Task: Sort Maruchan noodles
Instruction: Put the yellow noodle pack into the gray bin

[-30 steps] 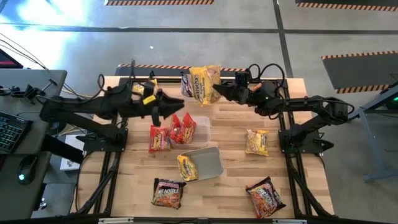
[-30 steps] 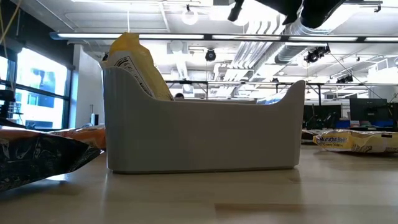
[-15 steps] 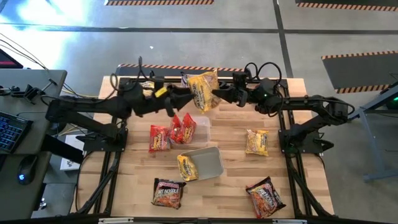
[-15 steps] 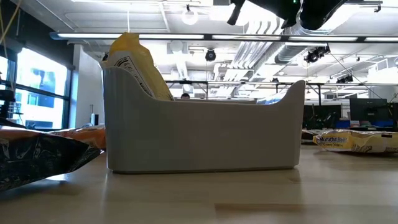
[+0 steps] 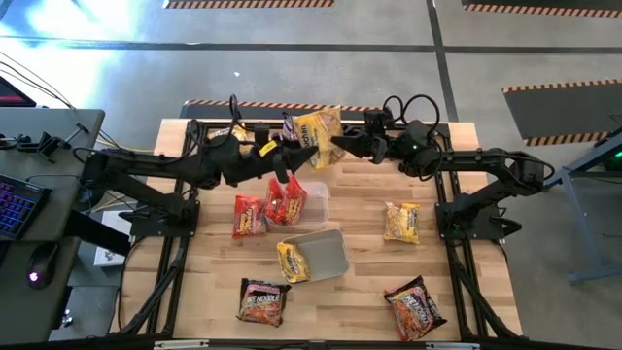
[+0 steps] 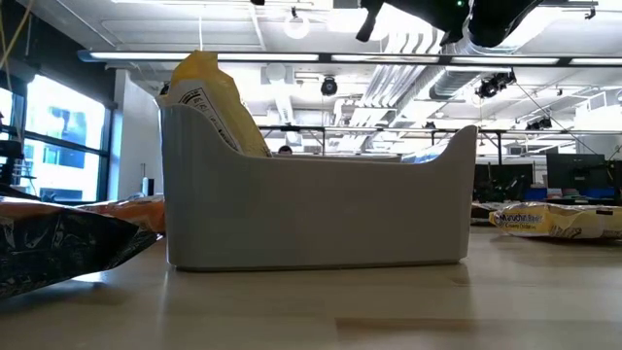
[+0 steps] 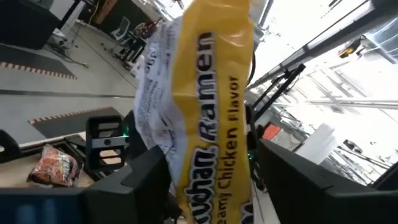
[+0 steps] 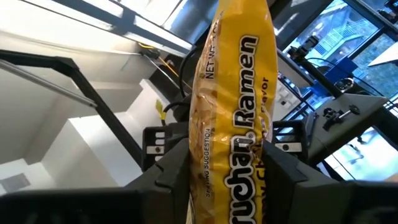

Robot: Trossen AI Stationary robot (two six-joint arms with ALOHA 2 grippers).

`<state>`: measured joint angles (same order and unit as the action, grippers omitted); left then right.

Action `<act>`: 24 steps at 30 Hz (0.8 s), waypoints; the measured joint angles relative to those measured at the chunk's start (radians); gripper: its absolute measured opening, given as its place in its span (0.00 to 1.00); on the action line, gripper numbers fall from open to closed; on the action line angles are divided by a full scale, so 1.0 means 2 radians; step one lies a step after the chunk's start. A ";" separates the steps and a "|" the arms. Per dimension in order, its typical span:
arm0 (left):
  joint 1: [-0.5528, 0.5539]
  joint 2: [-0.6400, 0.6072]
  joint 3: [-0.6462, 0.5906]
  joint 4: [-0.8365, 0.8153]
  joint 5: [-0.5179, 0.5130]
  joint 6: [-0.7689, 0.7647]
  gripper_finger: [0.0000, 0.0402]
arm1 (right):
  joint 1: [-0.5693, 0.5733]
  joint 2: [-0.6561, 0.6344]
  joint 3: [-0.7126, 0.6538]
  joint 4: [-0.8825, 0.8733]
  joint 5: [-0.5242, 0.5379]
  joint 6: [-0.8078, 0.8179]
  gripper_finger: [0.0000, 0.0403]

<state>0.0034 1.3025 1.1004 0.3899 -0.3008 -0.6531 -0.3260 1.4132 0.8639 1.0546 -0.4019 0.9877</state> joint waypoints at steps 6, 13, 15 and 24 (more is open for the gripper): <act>0.002 0.002 0.000 -0.002 -0.004 0.011 0.32 | 0.003 0.000 0.000 -0.006 -0.003 -0.007 0.36; 0.001 0.004 0.000 -0.002 0.001 0.018 0.14 | 0.001 0.001 0.000 -0.014 -0.010 -0.018 0.45; 0.001 0.000 0.000 -0.005 -0.001 0.018 0.12 | -0.006 0.000 0.000 -0.018 -0.024 -0.020 0.47; -0.031 -0.011 0.096 -0.235 -0.048 0.018 0.10 | -0.065 -0.004 -0.001 -0.044 -0.139 -0.022 0.50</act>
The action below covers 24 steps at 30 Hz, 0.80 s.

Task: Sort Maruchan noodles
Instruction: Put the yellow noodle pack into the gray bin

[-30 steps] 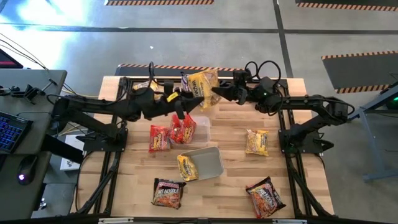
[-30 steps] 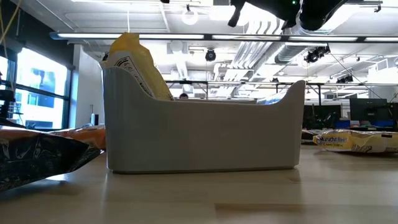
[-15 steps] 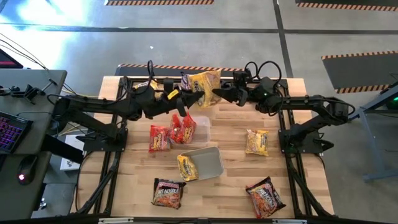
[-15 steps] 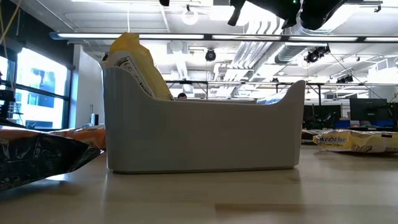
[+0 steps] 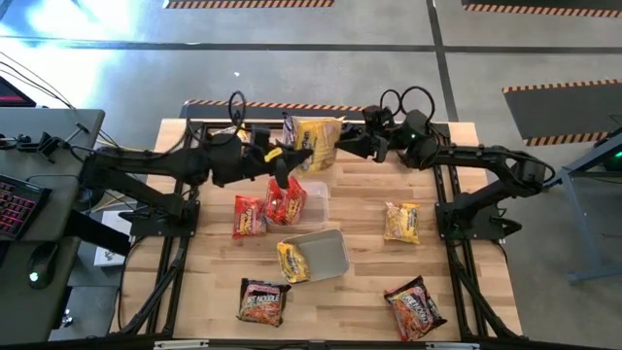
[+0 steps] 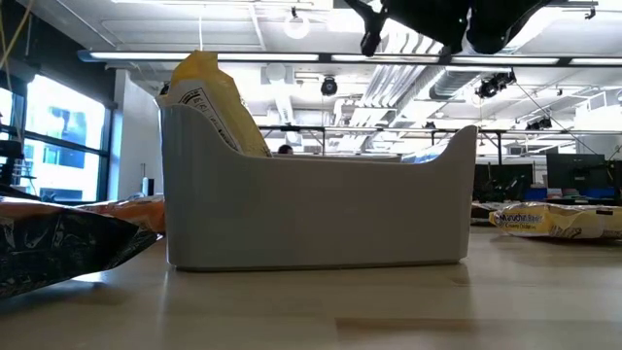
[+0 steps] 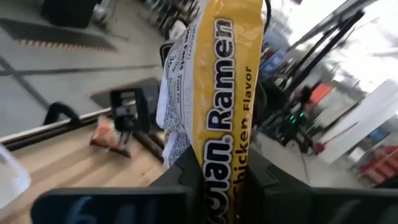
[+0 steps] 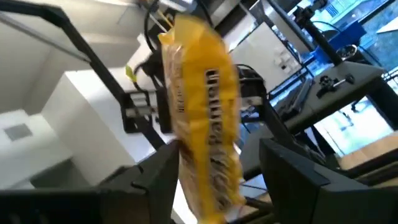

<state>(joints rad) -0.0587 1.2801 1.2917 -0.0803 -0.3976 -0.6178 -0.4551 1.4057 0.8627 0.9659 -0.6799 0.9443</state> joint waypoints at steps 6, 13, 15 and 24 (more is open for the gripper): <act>-0.030 0.014 0.088 -0.129 -0.014 -0.053 0.09 | -0.052 -0.037 0.000 -0.101 -0.056 -0.070 0.49; -0.064 0.063 0.138 -0.218 -0.011 -0.153 0.09 | -0.108 -0.111 0.000 -0.331 -0.053 -0.252 0.38; -0.069 0.083 0.149 -0.233 0.005 -0.187 0.09 | -0.121 -0.132 0.000 -0.392 -0.041 -0.293 0.32; -0.087 0.185 0.221 -0.270 0.067 -0.316 0.09 | -0.154 -0.201 0.000 -0.556 -0.004 -0.395 0.10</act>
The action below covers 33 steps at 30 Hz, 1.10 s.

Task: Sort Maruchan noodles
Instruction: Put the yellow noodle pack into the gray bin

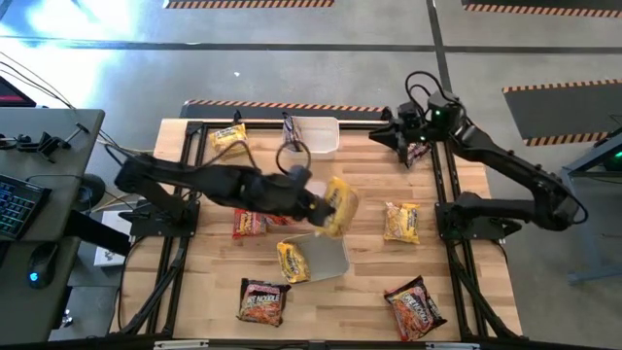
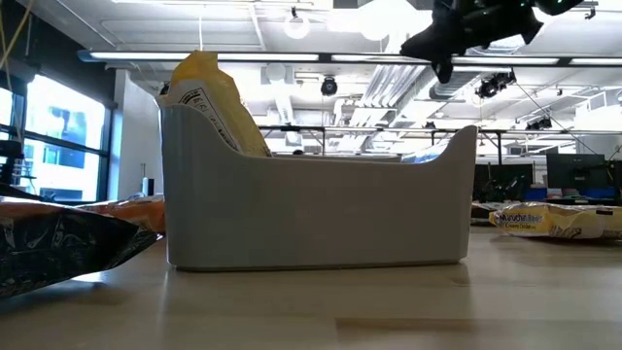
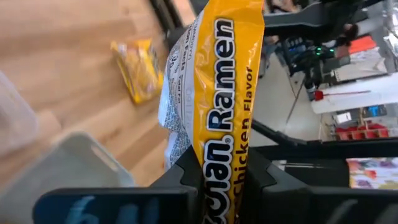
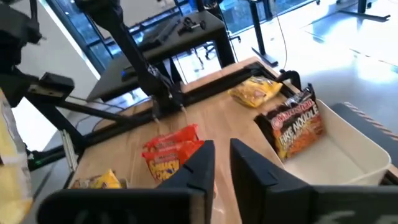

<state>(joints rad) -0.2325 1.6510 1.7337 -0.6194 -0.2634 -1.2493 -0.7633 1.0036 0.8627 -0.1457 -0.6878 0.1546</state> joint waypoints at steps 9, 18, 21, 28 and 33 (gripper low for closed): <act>-0.032 0.077 0.104 -0.099 0.015 -0.123 0.09 | -0.009 -0.024 0.000 -0.067 0.000 -0.047 0.01; -0.077 0.109 0.140 -0.193 0.009 -0.329 0.09 | -0.009 -0.025 0.000 -0.096 0.000 -0.078 0.01; -0.090 0.120 0.139 -0.223 -0.003 -0.398 0.09 | -0.009 -0.025 0.000 -0.098 0.000 -0.080 0.00; -0.112 0.144 0.139 -0.294 -0.057 -0.488 0.09 | -0.009 -0.025 0.000 -0.099 -0.001 -0.081 0.00; -0.112 0.160 0.138 -0.301 -0.065 -0.479 0.09 | -0.009 -0.025 0.000 -0.102 -0.001 -0.088 0.00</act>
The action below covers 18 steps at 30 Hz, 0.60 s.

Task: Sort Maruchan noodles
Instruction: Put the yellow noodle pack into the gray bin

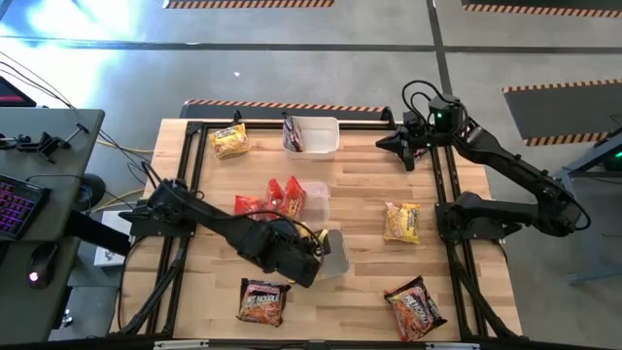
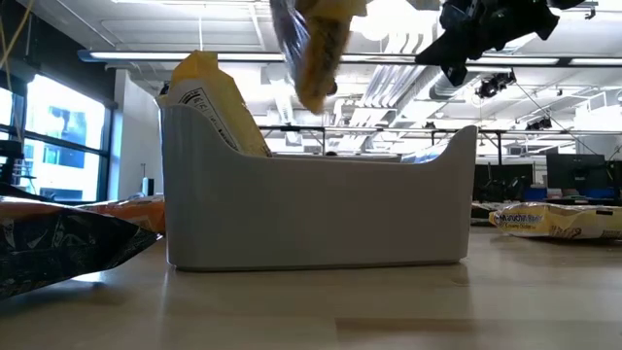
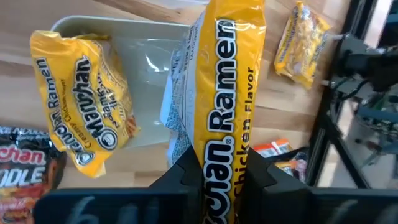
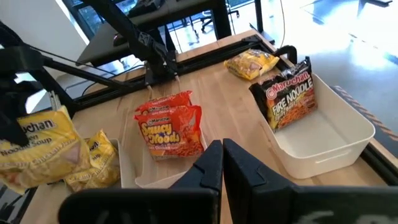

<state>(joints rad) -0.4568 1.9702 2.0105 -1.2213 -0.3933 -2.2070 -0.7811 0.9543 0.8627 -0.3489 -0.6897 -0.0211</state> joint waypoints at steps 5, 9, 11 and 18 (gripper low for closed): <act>0.004 0.009 0.000 0.002 0.009 0.013 0.09 | 0.000 0.000 0.000 -0.004 0.000 -0.003 0.00; 0.004 0.012 0.000 0.004 0.010 0.031 0.09 | 0.000 0.000 0.000 -0.005 -0.001 -0.003 0.00; 0.004 0.013 0.000 0.000 0.010 0.049 0.09 | 0.000 0.000 0.000 -0.005 -0.001 -0.005 0.00; 0.010 0.014 0.000 0.000 0.008 0.086 0.09 | 0.000 0.000 0.000 -0.005 -0.001 -0.005 0.00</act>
<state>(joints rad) -0.4377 1.9991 2.0102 -1.2206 -0.3782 -2.0354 -0.7811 0.9543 0.8627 -0.3585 -0.6914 -0.0315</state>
